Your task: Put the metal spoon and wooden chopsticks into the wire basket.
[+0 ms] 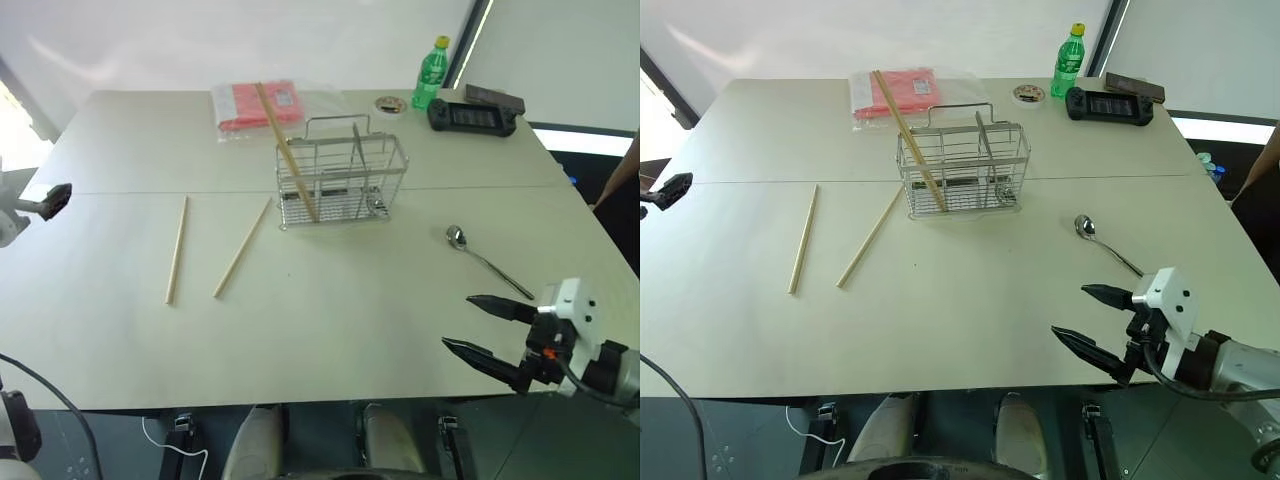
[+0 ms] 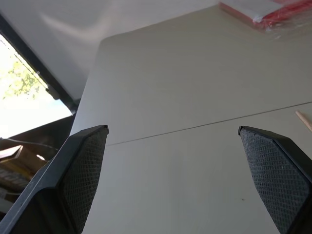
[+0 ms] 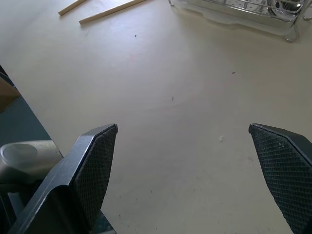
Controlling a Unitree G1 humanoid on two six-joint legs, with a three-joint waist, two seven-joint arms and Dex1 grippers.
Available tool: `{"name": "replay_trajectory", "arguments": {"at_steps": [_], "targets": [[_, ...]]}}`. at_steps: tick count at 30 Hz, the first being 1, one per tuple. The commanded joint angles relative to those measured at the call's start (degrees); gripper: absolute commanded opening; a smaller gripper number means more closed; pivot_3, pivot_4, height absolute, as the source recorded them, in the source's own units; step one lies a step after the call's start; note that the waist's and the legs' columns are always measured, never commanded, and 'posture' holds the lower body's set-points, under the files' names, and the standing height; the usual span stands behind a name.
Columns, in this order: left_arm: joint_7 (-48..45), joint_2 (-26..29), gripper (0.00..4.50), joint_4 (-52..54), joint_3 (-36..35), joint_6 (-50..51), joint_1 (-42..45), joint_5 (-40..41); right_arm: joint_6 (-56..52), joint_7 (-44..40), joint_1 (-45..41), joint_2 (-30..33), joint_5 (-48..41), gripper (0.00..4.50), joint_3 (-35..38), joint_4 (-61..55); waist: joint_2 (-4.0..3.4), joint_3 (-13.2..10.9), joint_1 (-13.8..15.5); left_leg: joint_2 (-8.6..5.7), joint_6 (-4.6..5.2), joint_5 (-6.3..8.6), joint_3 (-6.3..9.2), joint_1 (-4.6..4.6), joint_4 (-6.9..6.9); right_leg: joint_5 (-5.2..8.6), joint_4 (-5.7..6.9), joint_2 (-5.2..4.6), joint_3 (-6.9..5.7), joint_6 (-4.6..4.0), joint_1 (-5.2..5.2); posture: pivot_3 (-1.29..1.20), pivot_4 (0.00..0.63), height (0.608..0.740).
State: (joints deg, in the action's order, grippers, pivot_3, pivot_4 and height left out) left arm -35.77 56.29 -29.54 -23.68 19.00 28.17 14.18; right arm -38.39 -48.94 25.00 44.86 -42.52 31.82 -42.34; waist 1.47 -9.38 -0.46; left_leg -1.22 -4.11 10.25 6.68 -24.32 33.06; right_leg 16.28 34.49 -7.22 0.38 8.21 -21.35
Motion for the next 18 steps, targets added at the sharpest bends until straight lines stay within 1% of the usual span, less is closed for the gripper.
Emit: {"name": "replay_trajectory", "arguments": {"at_steps": [1, 7, 18], "targets": [[0.23, 0.89, 4.5, 0.04, -0.52, -1.57, 2.03, -0.07, 0.94, 0.77, -0.29, -0.4, -0.92, 4.47, -0.08, -1.83, 0.0, 0.0, 0.0, 0.01, 0.0, 0.0, 0.0, 0.0, 0.02, 0.0, 0.03, 0.01, 0.0, 0.0, 0.0, 0.0, 0.15, 0.721], [-1.66, 0.93, 4.5, 0.91, 0.23, -0.81, 1.8, 0.37, 0.91, 1.51, -1.19, -0.19, -1.43, 4.47, -0.04, -1.42, 0.02, 0.01, -0.01, 0.05, 0.0, 0.0, 0.0, 0.11, 0.06, 0.0, 0.18, 0.03, 0.01, 0.0, 0.02, 0.0, 0.15, 0.721], [-2.17, 1.06, 4.5, 2.32, 0.09, -0.39, 1.01, 0.41, 0.9, 1.39, -2.6, 0.74, -1.55, 4.47, 0.2, -0.3, 0.04, 0.02, -0.02, 0.06, 0.0, -0.01, -0.02, 0.23, 0.1, 0.02, 0.46, 0.04, 0.02, 0.01, 0.01, 0.0, 0.15, 0.721]]}}
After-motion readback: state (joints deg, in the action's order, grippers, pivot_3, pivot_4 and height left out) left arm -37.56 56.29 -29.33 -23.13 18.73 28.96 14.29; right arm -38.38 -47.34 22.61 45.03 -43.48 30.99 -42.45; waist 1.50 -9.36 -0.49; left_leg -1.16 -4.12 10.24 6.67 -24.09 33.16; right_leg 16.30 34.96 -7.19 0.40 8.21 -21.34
